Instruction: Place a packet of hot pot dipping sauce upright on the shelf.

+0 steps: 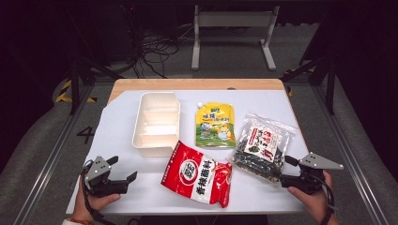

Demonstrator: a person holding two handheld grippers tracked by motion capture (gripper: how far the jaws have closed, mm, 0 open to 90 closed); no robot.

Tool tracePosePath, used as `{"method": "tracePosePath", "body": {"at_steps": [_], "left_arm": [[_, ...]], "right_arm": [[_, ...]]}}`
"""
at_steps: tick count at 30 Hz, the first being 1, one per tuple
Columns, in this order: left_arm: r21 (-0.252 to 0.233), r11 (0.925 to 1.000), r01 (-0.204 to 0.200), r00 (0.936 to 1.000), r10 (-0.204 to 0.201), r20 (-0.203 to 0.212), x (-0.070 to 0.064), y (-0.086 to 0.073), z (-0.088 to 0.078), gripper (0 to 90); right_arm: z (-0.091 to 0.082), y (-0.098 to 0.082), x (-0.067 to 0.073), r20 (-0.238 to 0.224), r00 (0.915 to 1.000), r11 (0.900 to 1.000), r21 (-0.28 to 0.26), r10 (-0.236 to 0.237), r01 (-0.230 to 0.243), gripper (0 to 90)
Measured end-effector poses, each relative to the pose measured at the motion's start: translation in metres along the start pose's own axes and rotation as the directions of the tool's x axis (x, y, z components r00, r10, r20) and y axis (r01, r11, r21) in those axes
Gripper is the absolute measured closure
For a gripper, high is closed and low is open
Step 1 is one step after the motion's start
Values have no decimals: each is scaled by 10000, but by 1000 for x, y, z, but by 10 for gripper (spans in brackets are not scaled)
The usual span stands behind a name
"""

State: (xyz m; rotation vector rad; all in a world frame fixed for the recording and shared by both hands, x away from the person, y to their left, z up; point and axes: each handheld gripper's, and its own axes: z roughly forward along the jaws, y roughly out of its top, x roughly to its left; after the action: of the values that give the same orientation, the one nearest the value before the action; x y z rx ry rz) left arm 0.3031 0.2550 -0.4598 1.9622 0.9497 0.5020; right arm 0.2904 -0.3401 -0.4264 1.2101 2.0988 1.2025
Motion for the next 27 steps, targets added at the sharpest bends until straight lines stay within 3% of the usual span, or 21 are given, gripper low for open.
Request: {"method": "tracePosePath", "body": {"at_steps": [3,8,14,19,22,27], "left_arm": [[250,9987,-440,9989,436,193,-7,1,5,104],[188,9986,-486,9982,479,365,-11,1,3,114],[247,9973,-692,9971,684,348,-14,1,-1,127],[314,9964,-782,9960,767,459,-14,2,0,141],[397,9953,-885,9955,869,384,-14,2,2,145],[532,9931,-1047,9938,1025,421,-15,2,4,143]], "right_arm": [[4,3,5,-220,9997,9998,131,-122,125,252],[14,14,14,-671,9972,9993,172,-331,343,268],[34,35,26,-1589,9869,9985,410,-284,353,192],[49,49,33,-1757,9838,9969,626,-362,478,193],[60,61,34,-1772,9840,9964,784,-172,316,209],[92,89,39,-2027,9791,9933,1153,148,88,233]]}}
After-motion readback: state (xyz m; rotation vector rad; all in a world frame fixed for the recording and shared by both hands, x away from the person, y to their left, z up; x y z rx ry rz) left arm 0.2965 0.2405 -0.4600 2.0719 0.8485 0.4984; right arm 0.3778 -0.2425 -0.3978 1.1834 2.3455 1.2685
